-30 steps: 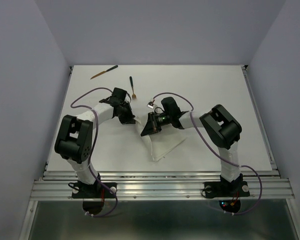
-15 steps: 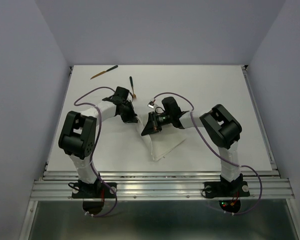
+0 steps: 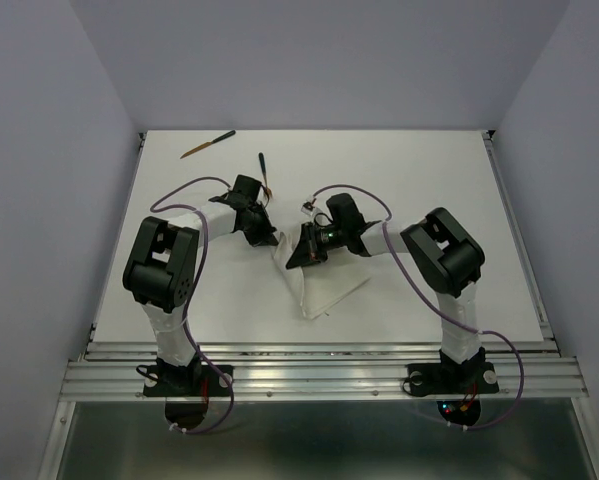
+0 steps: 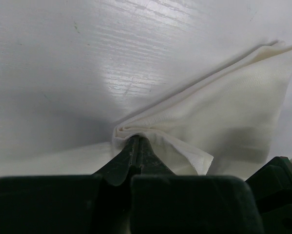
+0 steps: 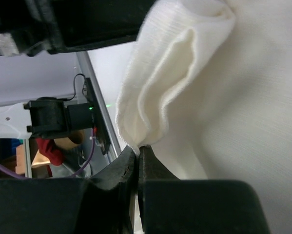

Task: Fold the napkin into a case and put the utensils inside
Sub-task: Fold the lower triangle-folded napkin at the center of the board.

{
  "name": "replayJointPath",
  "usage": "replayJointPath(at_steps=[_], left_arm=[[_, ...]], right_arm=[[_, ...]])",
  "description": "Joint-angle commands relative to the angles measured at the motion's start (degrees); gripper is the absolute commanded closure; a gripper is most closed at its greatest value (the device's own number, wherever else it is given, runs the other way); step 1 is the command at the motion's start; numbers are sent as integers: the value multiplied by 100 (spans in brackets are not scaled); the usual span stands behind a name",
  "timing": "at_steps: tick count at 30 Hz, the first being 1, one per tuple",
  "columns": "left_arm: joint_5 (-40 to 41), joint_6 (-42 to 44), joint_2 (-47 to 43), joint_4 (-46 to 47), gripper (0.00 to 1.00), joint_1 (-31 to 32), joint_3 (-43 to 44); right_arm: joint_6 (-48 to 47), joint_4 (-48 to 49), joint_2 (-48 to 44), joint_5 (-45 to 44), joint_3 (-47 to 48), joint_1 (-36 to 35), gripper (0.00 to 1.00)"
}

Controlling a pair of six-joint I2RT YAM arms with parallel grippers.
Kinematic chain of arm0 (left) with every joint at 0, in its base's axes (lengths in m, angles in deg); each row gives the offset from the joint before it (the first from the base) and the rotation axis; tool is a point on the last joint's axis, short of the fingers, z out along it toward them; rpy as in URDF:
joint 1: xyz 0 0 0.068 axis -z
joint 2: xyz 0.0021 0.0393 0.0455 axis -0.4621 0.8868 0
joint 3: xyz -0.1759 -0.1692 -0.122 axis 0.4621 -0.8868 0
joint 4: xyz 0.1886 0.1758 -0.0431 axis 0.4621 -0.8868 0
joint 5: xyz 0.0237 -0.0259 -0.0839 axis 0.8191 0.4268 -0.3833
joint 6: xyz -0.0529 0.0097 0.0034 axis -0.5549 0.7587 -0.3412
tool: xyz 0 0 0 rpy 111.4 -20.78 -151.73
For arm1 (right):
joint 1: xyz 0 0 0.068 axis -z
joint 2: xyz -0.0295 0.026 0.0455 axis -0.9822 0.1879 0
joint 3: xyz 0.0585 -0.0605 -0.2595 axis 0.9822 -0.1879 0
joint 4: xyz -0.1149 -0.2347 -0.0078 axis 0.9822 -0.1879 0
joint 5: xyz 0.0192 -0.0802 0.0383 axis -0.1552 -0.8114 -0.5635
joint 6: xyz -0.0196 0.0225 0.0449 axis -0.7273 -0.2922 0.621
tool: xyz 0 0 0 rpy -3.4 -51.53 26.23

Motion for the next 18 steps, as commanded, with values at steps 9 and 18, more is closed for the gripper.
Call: replayJointPath(at_steps=[9,18], left_arm=[[462,-51,-16,-94,100,25,86],[515,-51,28,-164,100,34,174]], right_arm=[[-1212,-1789,-645,-1888,301,64,92],[-1326,-2123,-962,-1977,56,11,54]])
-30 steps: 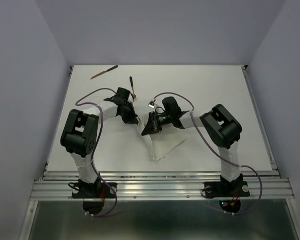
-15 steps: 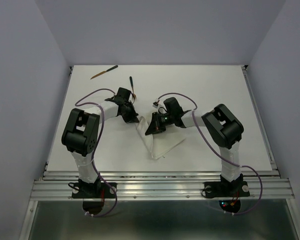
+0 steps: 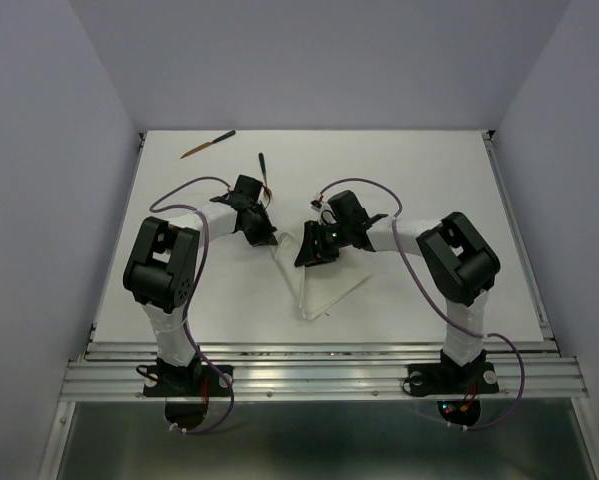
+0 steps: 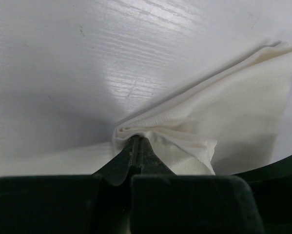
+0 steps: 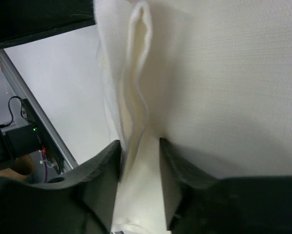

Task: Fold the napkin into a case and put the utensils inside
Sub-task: Fold the lower triangle-folded napkin at the center of the board.

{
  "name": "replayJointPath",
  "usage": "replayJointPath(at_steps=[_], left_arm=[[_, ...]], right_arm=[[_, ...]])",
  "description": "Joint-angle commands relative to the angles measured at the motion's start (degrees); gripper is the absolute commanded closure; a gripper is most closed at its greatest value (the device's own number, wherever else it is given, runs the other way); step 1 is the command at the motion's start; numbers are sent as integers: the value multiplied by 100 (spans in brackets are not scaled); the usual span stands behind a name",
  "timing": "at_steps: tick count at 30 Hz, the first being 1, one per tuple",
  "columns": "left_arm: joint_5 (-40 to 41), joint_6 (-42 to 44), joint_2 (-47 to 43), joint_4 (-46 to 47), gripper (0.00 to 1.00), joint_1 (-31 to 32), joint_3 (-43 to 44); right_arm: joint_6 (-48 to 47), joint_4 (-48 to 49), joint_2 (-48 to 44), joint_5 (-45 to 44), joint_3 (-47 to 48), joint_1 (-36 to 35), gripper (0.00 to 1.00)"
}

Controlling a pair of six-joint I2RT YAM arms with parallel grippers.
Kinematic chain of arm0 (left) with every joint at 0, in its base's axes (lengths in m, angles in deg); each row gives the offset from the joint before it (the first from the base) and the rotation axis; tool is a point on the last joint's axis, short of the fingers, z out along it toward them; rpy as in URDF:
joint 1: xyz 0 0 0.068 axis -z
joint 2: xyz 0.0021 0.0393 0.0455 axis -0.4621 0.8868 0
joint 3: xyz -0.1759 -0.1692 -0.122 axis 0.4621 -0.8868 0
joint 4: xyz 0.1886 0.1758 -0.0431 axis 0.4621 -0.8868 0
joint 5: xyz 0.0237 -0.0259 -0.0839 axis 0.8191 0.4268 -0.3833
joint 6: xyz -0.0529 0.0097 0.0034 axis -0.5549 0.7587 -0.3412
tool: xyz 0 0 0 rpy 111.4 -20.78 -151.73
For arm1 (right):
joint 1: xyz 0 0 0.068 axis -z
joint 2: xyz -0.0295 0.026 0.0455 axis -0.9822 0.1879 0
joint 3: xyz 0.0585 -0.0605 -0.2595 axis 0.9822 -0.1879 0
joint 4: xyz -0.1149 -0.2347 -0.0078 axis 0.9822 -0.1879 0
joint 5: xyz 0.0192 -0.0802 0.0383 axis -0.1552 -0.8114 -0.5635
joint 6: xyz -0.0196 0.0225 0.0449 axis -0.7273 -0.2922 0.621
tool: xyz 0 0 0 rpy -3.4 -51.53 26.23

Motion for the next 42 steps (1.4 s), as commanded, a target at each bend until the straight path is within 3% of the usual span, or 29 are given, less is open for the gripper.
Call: replayJointPath(at_steps=[1,5,8,21,25,28,31,38,42], left_arm=[[320,50,46,-175,100,1,176],[355,50,72,-210,100,1,194],[399,50,81,-245,100,1,194],[399,59,151,-280,100,1,211],[399,59,186,-280,100,1,202],[399,50,186,-280,100,1,202],[400,50,186,-280,100,1,202],[399,59,178,-280,100,1,211],[417,67,160,-298,100,1,220]], right_arm=[[-170,-162,-474,-206,-137,-58,45],[-73,-75,-773,-128,-462,-112,32],[-20,-74,-967,-162,-682,-252,27],[-169,-636,-1380,-1199,-753,-1122,20],[-284,-804,-1267,-1419,-578,-1385,27],[-337,-857,-1126,-1472,-524,-1517,41],[-354,-865,-1090,-1525,-524,-1518,48],[-538,-971,-1195,-1665,-393,-1518,79],[-574,-997,-1152,-1639,-314,-1518,79]])
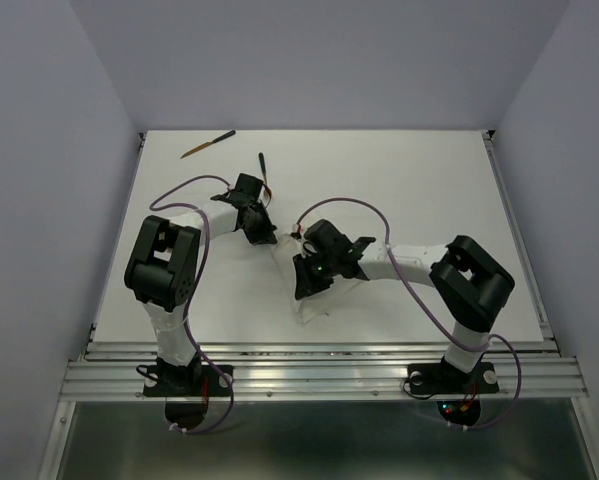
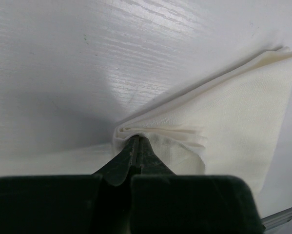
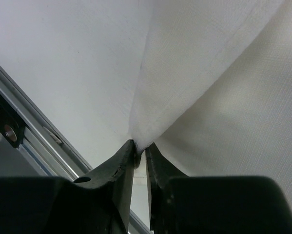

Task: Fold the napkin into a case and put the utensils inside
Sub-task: Fold the lower triangle-folded napkin at the center of the board.

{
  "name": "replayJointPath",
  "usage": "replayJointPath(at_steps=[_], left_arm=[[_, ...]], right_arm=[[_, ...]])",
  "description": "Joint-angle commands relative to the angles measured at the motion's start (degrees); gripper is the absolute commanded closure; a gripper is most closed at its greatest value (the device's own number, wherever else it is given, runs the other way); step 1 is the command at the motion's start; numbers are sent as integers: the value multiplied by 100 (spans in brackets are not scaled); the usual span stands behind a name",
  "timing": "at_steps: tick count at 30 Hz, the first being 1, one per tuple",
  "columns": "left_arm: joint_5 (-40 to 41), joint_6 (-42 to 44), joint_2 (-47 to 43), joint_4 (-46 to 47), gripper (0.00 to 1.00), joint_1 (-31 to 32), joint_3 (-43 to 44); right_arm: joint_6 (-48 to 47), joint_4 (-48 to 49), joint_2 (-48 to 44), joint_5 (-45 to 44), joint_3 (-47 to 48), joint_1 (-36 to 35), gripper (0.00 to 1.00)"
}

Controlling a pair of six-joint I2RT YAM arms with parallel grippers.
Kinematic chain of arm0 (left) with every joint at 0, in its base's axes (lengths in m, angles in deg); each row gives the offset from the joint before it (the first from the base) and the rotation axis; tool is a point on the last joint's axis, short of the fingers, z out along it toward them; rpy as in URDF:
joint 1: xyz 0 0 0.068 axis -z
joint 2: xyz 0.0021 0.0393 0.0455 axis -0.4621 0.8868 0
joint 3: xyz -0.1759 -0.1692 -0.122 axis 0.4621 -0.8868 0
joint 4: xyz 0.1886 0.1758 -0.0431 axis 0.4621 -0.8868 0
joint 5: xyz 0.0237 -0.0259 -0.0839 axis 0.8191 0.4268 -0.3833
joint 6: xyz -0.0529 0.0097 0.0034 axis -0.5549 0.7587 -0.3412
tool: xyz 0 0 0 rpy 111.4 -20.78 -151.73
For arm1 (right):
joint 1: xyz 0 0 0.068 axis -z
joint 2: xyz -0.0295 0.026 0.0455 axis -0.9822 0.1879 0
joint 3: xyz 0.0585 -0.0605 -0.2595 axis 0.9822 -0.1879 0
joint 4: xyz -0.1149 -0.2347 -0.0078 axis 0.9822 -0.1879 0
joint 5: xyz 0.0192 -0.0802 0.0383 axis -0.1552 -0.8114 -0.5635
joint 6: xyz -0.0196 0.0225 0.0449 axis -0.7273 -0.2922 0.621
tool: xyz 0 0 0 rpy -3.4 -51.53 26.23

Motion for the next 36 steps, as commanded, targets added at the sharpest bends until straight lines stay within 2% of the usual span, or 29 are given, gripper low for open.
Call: replayJointPath(at_steps=[1,2,3,7,10,11,13,14,15,36], left_arm=[[303,76,86,-228,100,1,106],[303,76,86,-228,100,1,98],[295,76,86,-228,100,1,97],[295,76,86,-219,100,1,97],[295,76,86,-219,100,1,106],[295,76,86,-219,100,1,115],[295,85,86,-219,100,-8,115],[295,85,77,-219,100,-8,115],[295,85,77,-219,100,1,124],[382,243,42,-342,100,1,256]], right_arm=[[-167,-27,-28,-107,301,-19,77],[-159,-18,-2,-63,318,-19,68],[-141,-18,16,-54,336,-19,66],[-97,26,95,51,398,-19,63],[-71,43,139,121,398,-19,67],[-71,35,165,139,389,-19,76],[-97,43,165,131,380,-19,88],[-115,26,165,96,371,-19,98],[-123,26,156,43,371,-19,99],[-1354,-809,-90,-36,828,420,99]])
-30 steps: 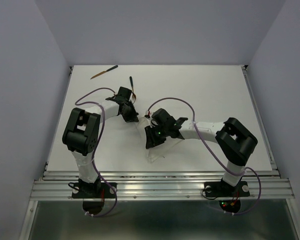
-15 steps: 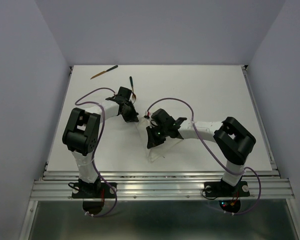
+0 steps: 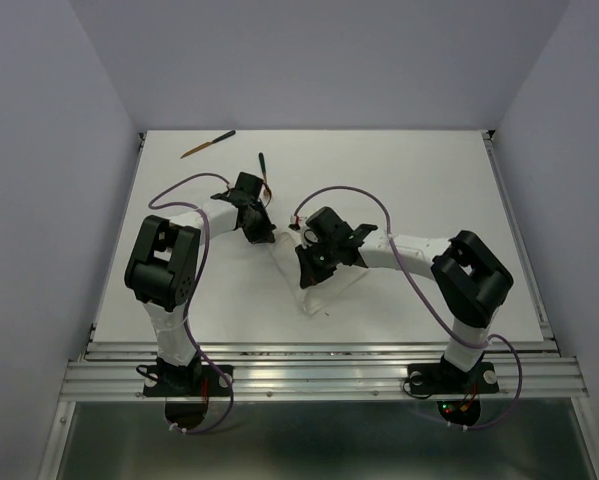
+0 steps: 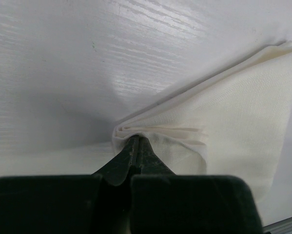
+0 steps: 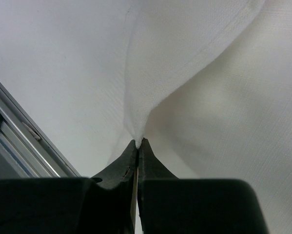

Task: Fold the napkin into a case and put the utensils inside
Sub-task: Fold the lower triangle-folded napkin at the center of the board.

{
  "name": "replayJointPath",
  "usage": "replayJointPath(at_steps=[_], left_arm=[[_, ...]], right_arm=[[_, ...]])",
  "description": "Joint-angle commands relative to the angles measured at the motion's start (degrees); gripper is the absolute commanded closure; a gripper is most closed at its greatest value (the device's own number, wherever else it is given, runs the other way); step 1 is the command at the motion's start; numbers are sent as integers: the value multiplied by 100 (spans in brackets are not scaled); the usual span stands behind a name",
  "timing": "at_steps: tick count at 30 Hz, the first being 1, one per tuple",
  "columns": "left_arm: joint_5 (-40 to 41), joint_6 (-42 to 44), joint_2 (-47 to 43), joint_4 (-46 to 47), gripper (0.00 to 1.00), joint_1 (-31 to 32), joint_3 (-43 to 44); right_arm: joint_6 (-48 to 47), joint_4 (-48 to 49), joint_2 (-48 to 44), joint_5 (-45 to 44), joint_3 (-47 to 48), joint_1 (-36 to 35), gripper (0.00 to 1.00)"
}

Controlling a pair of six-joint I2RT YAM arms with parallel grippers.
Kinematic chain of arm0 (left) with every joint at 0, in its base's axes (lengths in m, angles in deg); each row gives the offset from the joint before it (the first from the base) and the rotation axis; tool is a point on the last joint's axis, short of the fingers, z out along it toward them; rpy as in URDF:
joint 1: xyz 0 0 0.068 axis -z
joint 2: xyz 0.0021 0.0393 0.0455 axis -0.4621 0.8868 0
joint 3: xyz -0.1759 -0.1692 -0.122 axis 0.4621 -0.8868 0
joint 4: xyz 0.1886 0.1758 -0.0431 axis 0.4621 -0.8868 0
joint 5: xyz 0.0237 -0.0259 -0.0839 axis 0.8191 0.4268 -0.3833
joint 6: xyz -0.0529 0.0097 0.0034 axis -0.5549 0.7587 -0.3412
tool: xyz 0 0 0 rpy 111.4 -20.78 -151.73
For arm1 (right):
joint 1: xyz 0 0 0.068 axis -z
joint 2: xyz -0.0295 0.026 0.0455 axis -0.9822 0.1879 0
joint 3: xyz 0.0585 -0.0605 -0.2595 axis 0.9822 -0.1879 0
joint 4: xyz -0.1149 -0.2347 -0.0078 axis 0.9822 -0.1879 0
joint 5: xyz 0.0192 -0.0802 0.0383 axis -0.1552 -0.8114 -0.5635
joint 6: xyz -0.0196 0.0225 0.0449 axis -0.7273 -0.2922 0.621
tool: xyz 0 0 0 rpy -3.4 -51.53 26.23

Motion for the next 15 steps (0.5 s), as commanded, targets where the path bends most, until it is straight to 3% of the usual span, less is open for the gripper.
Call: replayJointPath(at_steps=[1,15], left_arm=[[223,169,42,-266,100,1,194],[293,292,86,-389,100,1,388]], right_arm=[[-351,-191,-230,-41,282,172,99],[-1080,-752,-72,275,730,278,99]])
